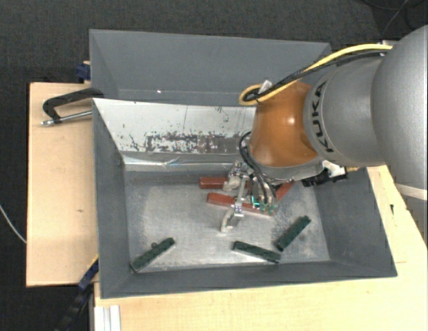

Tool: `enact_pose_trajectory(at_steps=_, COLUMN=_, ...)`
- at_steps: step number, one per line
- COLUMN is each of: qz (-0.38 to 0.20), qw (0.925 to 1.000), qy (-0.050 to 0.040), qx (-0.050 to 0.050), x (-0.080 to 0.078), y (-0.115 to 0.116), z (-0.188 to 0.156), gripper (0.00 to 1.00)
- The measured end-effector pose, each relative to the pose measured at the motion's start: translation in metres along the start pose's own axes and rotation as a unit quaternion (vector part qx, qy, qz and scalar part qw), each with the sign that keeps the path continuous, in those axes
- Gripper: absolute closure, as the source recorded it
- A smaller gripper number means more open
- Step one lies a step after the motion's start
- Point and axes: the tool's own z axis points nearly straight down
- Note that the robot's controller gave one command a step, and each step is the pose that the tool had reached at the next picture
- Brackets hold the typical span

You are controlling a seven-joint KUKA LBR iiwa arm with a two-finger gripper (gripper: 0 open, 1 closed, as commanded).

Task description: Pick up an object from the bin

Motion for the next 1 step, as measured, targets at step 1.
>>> enact_pose_trajectory(at_steps=1, qz=0.002, qw=0.9999, qy=-0.0144, qx=-0.002, x=-0.0068, y=-0.0007, z=-0.0011, gripper=1.0)
